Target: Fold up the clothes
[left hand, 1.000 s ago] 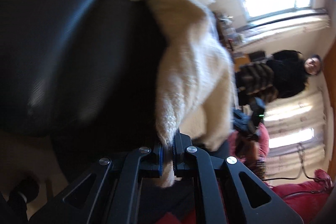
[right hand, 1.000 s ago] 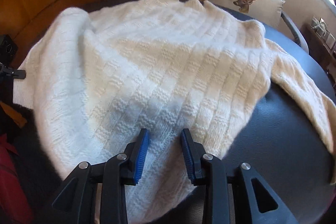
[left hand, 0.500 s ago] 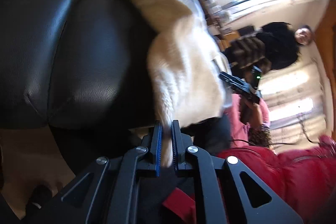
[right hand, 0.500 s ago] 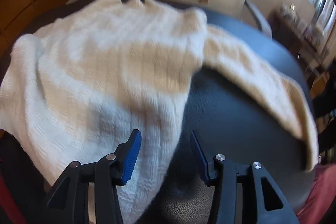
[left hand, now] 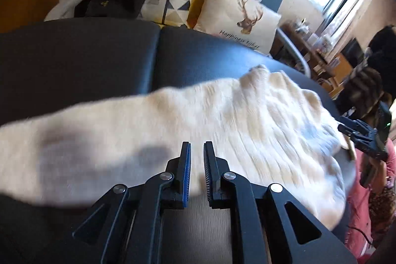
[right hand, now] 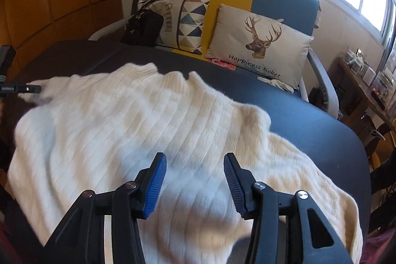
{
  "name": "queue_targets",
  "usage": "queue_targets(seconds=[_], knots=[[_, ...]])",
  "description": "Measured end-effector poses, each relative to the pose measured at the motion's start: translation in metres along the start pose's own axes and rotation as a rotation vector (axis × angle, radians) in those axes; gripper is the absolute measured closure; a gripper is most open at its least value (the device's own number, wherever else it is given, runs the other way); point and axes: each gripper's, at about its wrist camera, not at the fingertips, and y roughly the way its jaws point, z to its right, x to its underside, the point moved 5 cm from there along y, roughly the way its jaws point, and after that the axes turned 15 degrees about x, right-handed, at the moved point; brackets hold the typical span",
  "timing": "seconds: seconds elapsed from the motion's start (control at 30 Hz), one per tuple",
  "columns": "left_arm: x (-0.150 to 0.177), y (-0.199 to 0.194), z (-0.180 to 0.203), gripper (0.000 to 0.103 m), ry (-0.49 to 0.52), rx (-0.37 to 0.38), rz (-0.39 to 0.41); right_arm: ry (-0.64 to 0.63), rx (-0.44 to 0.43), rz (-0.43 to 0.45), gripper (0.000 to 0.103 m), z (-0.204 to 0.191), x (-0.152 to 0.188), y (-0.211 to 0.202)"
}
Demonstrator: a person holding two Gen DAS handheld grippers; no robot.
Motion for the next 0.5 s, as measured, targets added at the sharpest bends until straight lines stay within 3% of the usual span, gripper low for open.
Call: queue_targets(seconds=[0.17,0.23,0.33,0.4,0.5], knots=[[-0.018,0.046,-0.018,0.092,0.085,-0.137,-0.095,-0.017,-0.015,-0.065,0.054,-0.013,-0.017,0.047],[-0.022,0.049,-0.017,0.092,0.170,-0.184,-0.062,-0.050,0.011,-0.106,0.054,-0.018,-0.015,0.069],[-0.029,0.049,-0.030,0.088,0.181,-0.284,-0.025,-0.024,0.061,-0.210,0.050,-0.011,-0.001,0.106],[-0.036,0.046,-0.044,0.078,0.174,-0.385,0.008,0.123,0.038,-0.193,0.049,0.008,-0.003,0.113],[-0.048,0.047,-0.059,0.082,0.157,-0.468,0.035,0.163,0.103,-0.170,0.049,0.019,-0.008,0.123]])
